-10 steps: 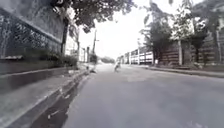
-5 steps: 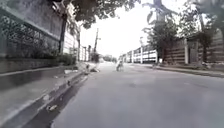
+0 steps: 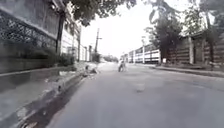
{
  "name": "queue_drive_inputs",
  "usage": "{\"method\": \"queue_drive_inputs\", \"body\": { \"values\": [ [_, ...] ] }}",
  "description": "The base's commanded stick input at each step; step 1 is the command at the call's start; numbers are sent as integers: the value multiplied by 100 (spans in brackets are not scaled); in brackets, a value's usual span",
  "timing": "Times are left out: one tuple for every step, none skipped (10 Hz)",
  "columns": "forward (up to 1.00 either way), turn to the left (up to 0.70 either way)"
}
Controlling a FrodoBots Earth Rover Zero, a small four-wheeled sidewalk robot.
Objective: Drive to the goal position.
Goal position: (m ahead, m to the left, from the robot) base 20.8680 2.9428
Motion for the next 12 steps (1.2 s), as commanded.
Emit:
{"method": "queue_drive_inputs", "body": {
  "values": [
    [100,0],
    [100,0],
    [100,0],
    [100,0],
    [100,0],
    [100,0],
    [100,0],
    [100,0],
    [100,0],
    [100,0],
    [100,0],
    [100,0]
  ]
}}
